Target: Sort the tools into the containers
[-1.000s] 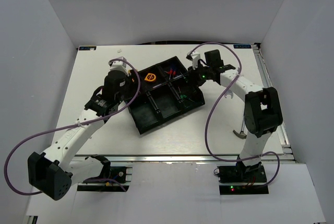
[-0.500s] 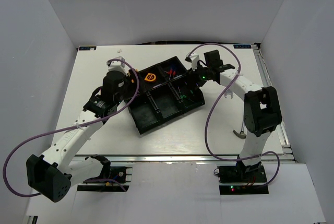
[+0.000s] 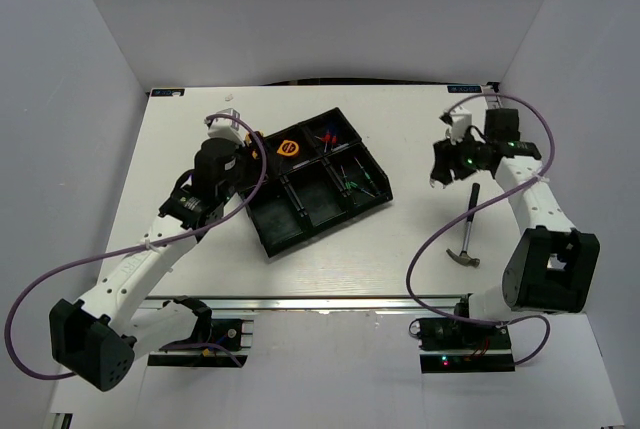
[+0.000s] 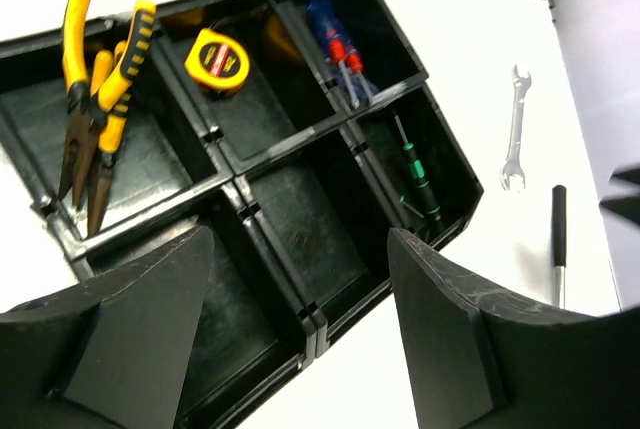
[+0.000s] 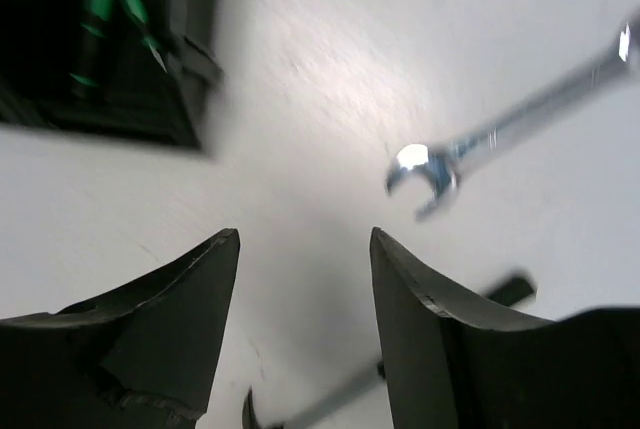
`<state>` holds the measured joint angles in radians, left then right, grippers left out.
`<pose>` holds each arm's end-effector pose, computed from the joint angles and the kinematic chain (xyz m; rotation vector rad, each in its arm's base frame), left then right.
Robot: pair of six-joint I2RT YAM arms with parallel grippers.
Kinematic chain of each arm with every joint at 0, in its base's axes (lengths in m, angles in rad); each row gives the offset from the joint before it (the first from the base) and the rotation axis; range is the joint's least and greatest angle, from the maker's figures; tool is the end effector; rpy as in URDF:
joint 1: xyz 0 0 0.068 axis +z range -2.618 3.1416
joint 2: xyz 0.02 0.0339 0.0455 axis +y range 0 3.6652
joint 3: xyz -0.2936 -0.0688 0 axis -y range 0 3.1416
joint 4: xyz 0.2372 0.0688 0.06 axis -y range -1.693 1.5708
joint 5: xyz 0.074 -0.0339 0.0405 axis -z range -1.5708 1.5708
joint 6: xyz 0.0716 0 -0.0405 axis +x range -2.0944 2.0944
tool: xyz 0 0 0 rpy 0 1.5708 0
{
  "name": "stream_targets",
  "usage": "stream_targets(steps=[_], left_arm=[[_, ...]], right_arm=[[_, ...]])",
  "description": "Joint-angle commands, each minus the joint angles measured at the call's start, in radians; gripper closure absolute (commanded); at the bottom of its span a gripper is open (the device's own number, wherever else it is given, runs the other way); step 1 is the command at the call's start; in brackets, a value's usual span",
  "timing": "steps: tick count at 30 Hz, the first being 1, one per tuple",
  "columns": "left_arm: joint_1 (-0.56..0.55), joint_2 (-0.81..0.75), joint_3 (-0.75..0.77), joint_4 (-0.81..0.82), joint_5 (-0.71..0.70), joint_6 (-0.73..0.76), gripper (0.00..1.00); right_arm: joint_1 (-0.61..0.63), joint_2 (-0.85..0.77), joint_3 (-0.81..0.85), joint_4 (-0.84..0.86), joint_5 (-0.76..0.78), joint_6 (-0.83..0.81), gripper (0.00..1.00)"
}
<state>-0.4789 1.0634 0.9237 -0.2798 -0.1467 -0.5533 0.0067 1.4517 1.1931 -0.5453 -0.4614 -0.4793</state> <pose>0.2292 -0.1072 0.3375 -0.1715 2.0160 -0.5181 0.3254 0.0341 0.3029 -0.7583 2.1610 0.3053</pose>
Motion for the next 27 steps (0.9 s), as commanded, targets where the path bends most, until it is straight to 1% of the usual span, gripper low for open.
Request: stream_targets(steps=[1, 4, 5, 9, 14, 27], left_arm=[[0.006, -0.002, -0.002, 0.065, 0.027, 0.023, 0.19], [0.008, 0.021, -0.002, 0.082, 0.038, 0.03, 0.18], [0.008, 0.026, -0.002, 0.083, 0.041, 0.03, 0.18], [0.011, 0.047, 0.001, 0.093, 0.05, 0.041, 0.18], [0.016, 0.064, 0.006, 0.1, 0.061, 0.044, 0.18], [0.017, 0.053, 0.004, 0.073, 0.059, 0.03, 0.18]], right_arm=[[-0.092, -0.039, -0.075, -0.134, 0.069, -0.025, 0.37], [-0.146, -0.06, -0.142, -0.127, 0.141, 0.001, 0.31], [-0.152, -0.059, -0.167, -0.122, 0.185, 0.011, 0.3], [-0.186, -0.022, -0.202, -0.105, 0.282, 0.08, 0.3], [-0.194, 0.047, -0.23, -0.062, 0.368, 0.155, 0.32], [-0.198, 0.211, -0.199, 0.059, 0.451, 0.269, 0.4]])
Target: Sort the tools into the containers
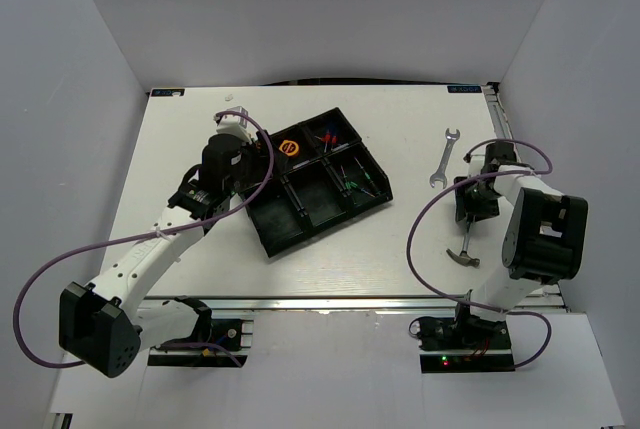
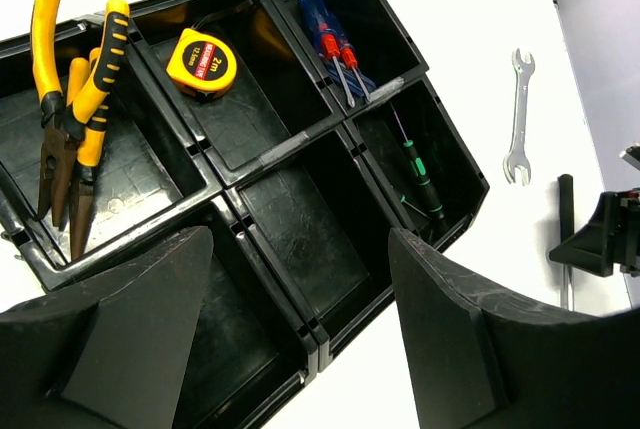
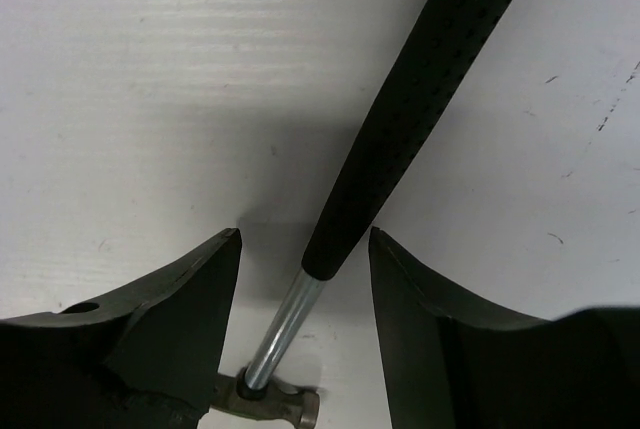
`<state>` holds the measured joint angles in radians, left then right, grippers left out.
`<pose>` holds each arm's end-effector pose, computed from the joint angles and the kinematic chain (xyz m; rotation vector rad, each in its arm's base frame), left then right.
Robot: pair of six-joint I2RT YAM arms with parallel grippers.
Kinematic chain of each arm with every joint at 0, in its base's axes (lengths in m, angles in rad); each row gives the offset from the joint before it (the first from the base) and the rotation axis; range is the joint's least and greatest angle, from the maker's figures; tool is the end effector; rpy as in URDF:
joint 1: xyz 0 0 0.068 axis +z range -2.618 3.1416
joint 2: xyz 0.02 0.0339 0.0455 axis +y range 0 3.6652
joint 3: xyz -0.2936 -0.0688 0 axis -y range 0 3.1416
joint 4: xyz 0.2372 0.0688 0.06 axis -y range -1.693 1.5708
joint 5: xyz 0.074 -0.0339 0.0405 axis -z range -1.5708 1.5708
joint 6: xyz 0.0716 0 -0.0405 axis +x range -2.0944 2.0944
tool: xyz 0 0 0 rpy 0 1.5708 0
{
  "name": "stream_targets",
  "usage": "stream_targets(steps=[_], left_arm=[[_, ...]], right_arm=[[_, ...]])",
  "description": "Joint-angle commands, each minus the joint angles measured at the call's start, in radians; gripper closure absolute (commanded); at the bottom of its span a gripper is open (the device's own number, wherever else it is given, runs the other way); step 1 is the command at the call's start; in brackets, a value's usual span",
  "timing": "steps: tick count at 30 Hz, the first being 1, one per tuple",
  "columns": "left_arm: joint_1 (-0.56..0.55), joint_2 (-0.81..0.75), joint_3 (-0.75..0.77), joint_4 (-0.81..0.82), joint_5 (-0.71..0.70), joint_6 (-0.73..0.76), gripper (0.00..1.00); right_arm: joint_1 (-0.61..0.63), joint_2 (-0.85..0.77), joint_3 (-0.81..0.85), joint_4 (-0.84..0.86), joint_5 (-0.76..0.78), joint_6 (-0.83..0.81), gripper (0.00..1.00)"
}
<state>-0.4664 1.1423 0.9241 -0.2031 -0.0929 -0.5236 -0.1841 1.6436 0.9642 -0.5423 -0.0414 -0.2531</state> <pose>0.2488 -0.1178 0.3284 -0.1192 2.0283 -0.5418 0.3086 -0.0545 0.1672 -0.1065 2.7895 -0.0503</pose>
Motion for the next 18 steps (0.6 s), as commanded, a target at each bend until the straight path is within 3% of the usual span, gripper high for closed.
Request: stream_targets(steps=[1, 9, 17, 18], left_arm=[[0.005, -0.029, 0.002, -0.005, 0.005, -0.001, 0.18], [0.005, -0.055, 0.004, -0.042, -0.013, -0.01, 0.18], [0.005, -0.065, 0.009, -0.059, -0.018, -0.019, 0.18], [0.005, -0.065, 0.01, -0.059, -0.018, -0.021, 0.18]], right_arm=[[-0.009, 0.03, 0.034, 0.065, 0.034, 0.051, 0.41], [-0.055, 0.12, 0.054, 0.093, 0.014, 0.066, 0.51], [-0.071, 0.18, 0.062, 0.149, -0.003, 0.04, 0.67], [-0.071, 0.189, 0.067, 0.153, -0.012, 0.037, 0.73]])
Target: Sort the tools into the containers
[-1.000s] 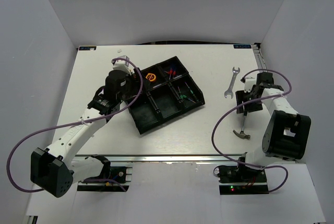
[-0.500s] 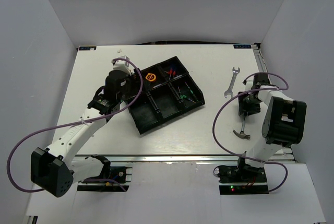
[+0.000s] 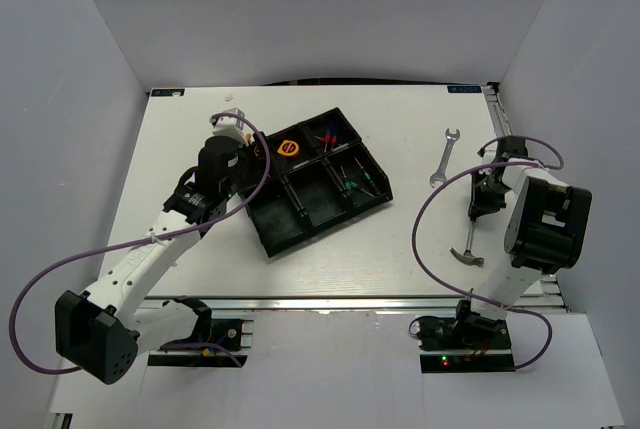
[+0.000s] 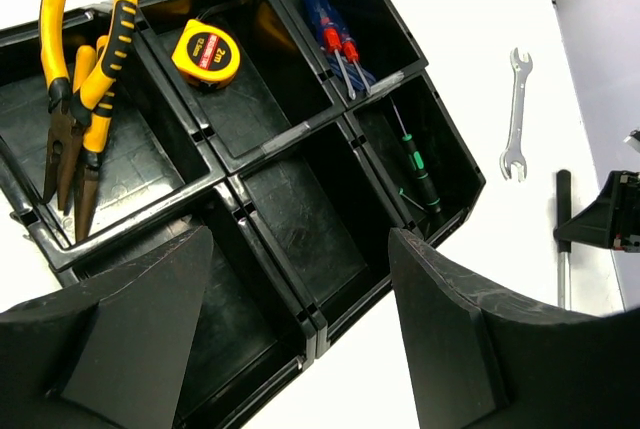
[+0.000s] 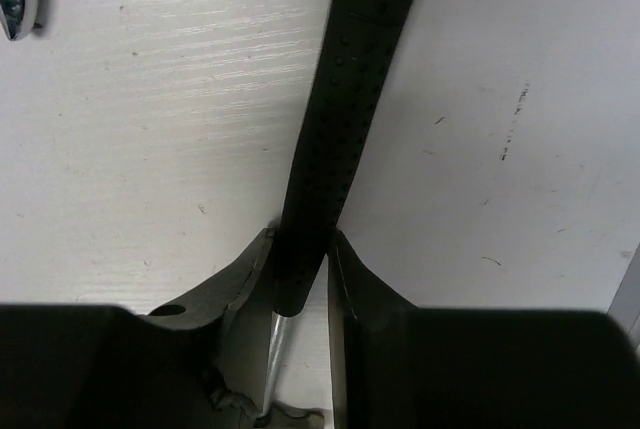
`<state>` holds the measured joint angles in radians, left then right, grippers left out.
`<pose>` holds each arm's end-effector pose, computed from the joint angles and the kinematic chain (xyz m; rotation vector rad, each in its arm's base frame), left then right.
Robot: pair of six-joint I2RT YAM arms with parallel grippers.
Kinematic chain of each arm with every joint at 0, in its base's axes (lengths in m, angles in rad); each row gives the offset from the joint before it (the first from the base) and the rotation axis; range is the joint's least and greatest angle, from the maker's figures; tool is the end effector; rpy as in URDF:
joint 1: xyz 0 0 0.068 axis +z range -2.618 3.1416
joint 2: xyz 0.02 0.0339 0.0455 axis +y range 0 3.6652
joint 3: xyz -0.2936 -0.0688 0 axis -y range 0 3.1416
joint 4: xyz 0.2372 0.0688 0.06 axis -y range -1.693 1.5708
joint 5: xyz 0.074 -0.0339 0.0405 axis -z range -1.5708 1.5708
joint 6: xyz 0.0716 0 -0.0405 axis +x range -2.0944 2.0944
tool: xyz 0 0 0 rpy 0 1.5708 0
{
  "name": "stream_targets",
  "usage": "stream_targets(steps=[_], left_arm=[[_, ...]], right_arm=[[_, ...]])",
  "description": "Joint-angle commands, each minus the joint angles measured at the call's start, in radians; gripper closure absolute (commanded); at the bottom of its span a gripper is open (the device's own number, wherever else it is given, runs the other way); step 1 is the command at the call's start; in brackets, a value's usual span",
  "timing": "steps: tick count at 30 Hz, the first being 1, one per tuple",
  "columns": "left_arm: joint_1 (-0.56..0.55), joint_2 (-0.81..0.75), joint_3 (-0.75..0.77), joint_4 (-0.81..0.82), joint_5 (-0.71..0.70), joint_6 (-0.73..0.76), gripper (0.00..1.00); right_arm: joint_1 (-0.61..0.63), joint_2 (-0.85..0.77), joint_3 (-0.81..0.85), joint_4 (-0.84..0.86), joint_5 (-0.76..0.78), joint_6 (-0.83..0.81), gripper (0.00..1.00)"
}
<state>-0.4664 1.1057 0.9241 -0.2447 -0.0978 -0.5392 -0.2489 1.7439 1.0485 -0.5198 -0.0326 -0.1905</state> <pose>0.2396 -0.1128 0.3320 -0.1382 2.0326 -0.5447 0.3319 -0.0819 0.1604 0.0732 2.7859 -0.0648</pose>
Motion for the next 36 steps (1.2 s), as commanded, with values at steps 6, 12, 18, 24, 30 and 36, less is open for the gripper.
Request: stream_targets(steps=[6, 12, 18, 24, 30, 36], left_arm=[[0.005, -0.035, 0.016, -0.022, -0.011, -0.011, 0.18], [0.005, -0.038, 0.015, -0.022, -0.01, -0.021, 0.18], [0.005, -0.03, 0.019, -0.019, -0.003, -0.022, 0.18], [0.005, -0.033, 0.021, -0.018, 0.001, -0.028, 0.18], [0.005, -0.027, 0.025, -0.015, 0.007, -0.034, 0.18], [0.005, -0.014, 0.038, -0.013, 0.018, -0.034, 0.18]], right_arm=[[-0.01, 0.06, 0.002, 0.121, -0.11, -0.044, 0.97], [-0.012, -0.105, 0.016, 0.15, -0.272, -0.095, 1.0], [-0.01, -0.191, 0.041, 0.161, -0.42, -0.106, 1.0], [-0.007, -0.224, 0.044, 0.181, -0.51, -0.087, 1.0], [0.011, -0.257, 0.044, 0.221, -0.561, -0.066, 1.0], [0.039, -0.31, 0.044, 0.257, -0.602, -0.043, 1.0]])
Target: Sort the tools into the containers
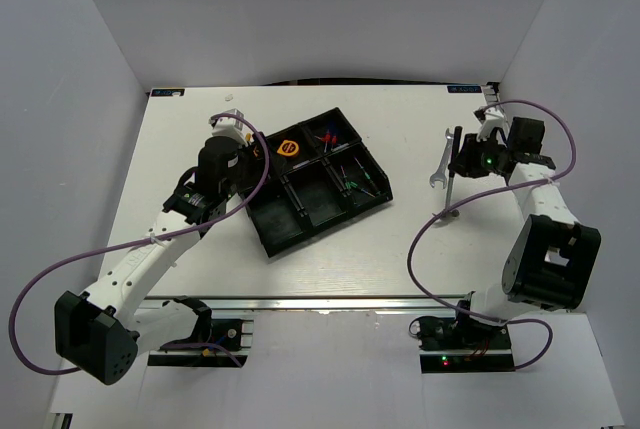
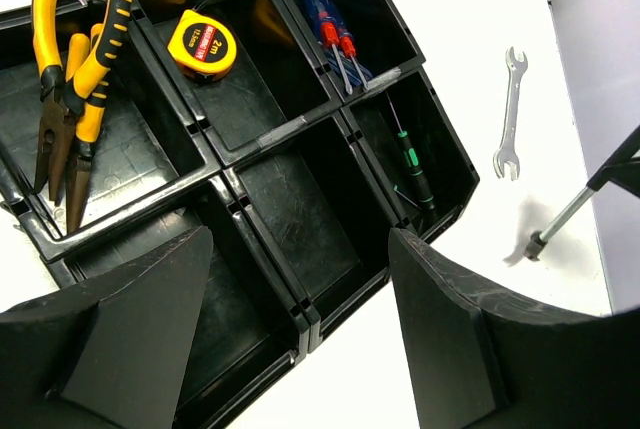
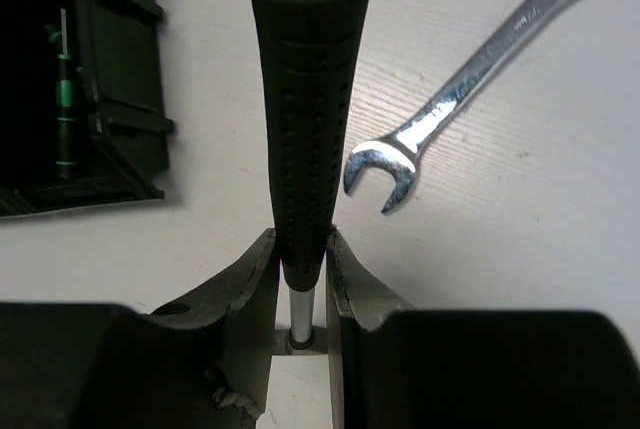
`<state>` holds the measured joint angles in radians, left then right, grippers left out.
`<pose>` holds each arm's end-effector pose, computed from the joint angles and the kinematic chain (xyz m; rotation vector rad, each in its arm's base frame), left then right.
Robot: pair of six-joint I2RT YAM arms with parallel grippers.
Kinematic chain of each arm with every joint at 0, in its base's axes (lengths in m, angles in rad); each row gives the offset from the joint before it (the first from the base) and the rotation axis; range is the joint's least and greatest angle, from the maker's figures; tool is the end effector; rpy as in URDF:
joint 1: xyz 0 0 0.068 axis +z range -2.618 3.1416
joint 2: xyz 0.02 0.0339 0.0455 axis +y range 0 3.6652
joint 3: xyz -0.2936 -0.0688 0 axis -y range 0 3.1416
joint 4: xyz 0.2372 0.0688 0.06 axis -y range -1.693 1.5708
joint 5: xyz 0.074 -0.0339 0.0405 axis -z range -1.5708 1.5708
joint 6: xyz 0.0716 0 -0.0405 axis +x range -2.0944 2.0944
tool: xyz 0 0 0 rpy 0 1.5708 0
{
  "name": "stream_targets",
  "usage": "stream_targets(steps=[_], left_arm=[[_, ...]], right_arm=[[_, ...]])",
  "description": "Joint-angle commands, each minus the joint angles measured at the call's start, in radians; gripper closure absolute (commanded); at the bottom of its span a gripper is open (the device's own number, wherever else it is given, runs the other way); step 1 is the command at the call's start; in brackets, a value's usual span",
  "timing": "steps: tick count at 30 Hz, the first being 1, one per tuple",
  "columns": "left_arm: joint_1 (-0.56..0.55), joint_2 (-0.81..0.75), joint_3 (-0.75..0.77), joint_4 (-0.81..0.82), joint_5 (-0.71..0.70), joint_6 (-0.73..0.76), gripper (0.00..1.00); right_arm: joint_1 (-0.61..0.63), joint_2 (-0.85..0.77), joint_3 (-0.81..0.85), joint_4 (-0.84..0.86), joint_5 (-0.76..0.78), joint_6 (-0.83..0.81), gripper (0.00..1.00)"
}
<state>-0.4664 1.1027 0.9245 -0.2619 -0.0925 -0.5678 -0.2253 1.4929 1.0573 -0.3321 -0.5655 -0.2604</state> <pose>0.2379 -0.1124 0.3306 -0.1643 2.0482 -0.5615 0.3344 -0.0373 0.2671 -0.3113 2.2042 0.3975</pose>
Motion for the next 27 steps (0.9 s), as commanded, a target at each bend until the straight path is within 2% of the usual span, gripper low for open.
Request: stream_targets(steps=[1, 10, 13, 17, 23, 27], left_arm=[[0.005, -0.007, 0.04, 0.004, 0.013, -0.006, 0.18], [0.005, -0.013, 0.039, 0.006, 0.008, -0.004, 0.18], [0.005, -0.027, 0.034, 0.006, -0.003, -0.003, 0.18], [0.005, -0.038, 0.033, 0.004, -0.009, 0.002, 0.18], [0.005, -0.067, 0.028, -0.008, -0.035, -0.001, 0.18], [0.005, -0.104, 0.022, -0.036, -0.065, -0.006, 0.18]], right_arm=[[0.018, -0.069, 0.038, 0.077, -0.071, 0.029, 1.0], [0.095, -0.12, 0.078, 0.051, -0.122, 0.038, 1.0], [0.177, -0.138, 0.104, 0.045, -0.122, 0.05, 1.0], [0.354, -0.132, 0.158, 0.067, -0.105, 0.105, 1.0], [0.571, -0.022, 0.271, 0.148, -0.062, 0.19, 1.0], [0.675, 0.104, 0.343, 0.218, -0.033, 0.294, 1.0]])
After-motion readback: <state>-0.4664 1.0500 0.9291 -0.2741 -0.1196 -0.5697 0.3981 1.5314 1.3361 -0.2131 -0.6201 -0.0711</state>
